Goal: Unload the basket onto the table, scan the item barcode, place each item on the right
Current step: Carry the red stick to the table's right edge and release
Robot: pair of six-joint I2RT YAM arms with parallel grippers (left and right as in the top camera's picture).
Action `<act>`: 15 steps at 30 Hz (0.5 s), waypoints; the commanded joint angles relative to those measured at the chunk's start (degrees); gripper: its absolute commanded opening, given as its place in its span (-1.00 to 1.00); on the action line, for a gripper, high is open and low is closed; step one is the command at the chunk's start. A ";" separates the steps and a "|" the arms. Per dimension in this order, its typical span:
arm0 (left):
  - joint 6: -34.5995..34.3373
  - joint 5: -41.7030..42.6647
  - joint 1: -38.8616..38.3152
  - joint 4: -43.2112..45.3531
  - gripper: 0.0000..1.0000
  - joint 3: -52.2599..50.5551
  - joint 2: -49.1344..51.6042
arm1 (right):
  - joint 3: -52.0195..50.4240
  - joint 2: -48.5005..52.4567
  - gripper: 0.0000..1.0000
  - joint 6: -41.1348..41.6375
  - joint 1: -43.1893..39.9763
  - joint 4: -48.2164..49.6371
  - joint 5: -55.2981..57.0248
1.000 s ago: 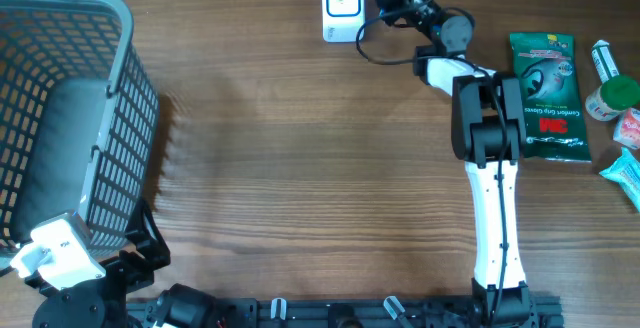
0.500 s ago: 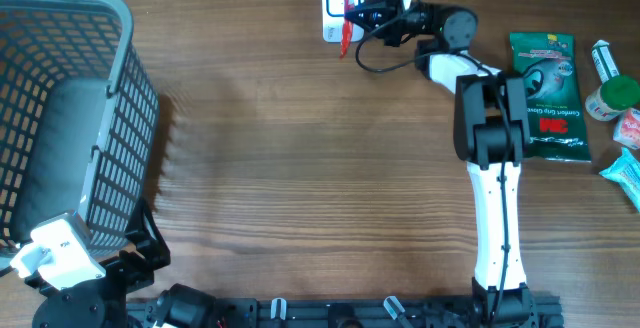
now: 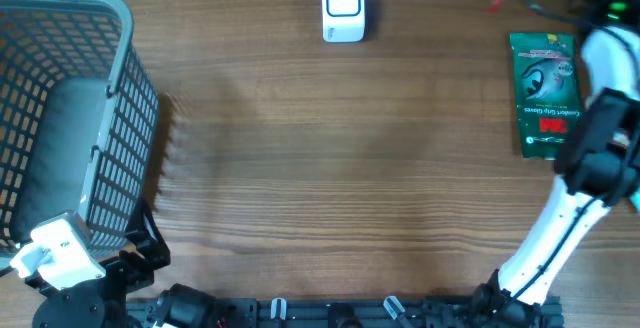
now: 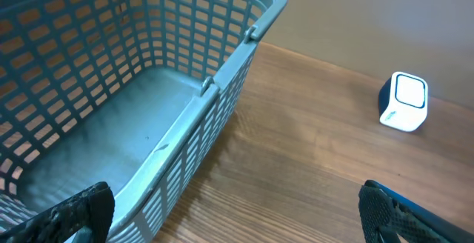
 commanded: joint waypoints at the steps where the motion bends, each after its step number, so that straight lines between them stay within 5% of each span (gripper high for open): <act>1: -0.11 -0.52 -0.24 0.17 1.00 -0.20 -0.20 | 0.33 0.50 -0.91 -20.92 -6.69 -13.66 0.00; 3: -0.11 -0.52 -0.24 0.17 1.00 -0.20 -0.20 | 0.28 0.50 -0.91 -34.38 -9.90 -31.36 8.61; 6: -0.11 -0.52 -0.24 0.17 1.00 -0.20 -0.20 | 0.28 0.50 -0.90 -59.63 -12.46 -62.64 41.72; 8: -0.11 -0.52 -0.24 0.17 1.00 -0.20 -0.20 | 0.28 0.50 -0.91 -70.66 -11.78 -70.07 54.99; 10: -0.11 -0.52 -0.24 0.17 1.00 -0.20 -0.20 | 0.31 0.48 -0.91 -72.87 -10.91 -72.02 66.01; 11: -0.11 -0.52 -0.24 0.17 1.00 -0.20 -0.20 | 0.31 0.48 -0.76 -70.25 -10.80 -71.34 69.05; 13: -0.11 -0.55 -0.24 0.17 1.00 -0.20 -0.20 | 0.46 0.07 0.22 -69.70 -10.71 -71.08 72.08; 15: -0.13 -0.52 -0.24 0.17 1.00 -0.20 -0.20 | 1.33 -1.11 0.99 -69.64 -10.71 -71.25 71.28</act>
